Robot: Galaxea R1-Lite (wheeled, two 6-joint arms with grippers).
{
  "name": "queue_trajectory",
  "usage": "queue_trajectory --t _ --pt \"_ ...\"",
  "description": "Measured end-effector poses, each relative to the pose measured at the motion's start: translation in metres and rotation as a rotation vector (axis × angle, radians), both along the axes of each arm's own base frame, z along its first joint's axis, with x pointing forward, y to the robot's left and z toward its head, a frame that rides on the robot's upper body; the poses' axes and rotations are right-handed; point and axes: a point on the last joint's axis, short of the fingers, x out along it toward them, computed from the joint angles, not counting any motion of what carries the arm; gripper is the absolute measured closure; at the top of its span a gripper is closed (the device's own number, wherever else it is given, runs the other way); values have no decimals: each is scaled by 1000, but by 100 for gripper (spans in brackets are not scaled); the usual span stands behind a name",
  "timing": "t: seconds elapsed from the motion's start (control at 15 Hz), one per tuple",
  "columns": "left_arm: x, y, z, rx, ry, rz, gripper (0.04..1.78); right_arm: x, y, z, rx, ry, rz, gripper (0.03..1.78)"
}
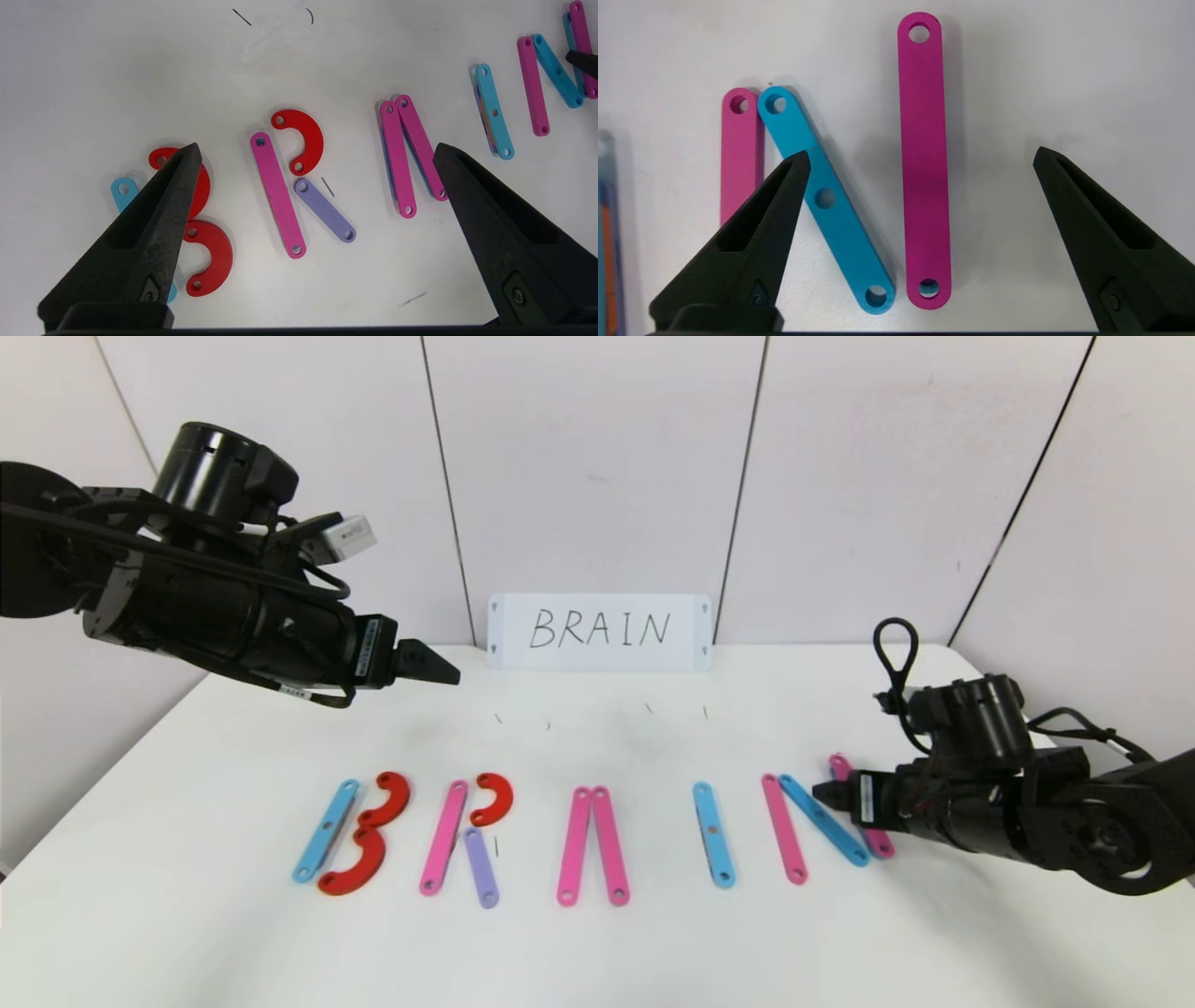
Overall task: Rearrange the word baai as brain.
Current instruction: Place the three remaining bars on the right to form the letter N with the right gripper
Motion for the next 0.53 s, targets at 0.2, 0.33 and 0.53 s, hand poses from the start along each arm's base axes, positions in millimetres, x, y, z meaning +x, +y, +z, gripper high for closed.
queue_trajectory --t 0.2,0.33,0.53 --pt "0 0 0 0 1 0 8 1 2 2 69 6 41 7" --pt "0 0 0 0 1 0 8 2 4 2 86 7 50 7" --pt "0 0 0 0 0 0 8 3 7 1 90 12 63 7"
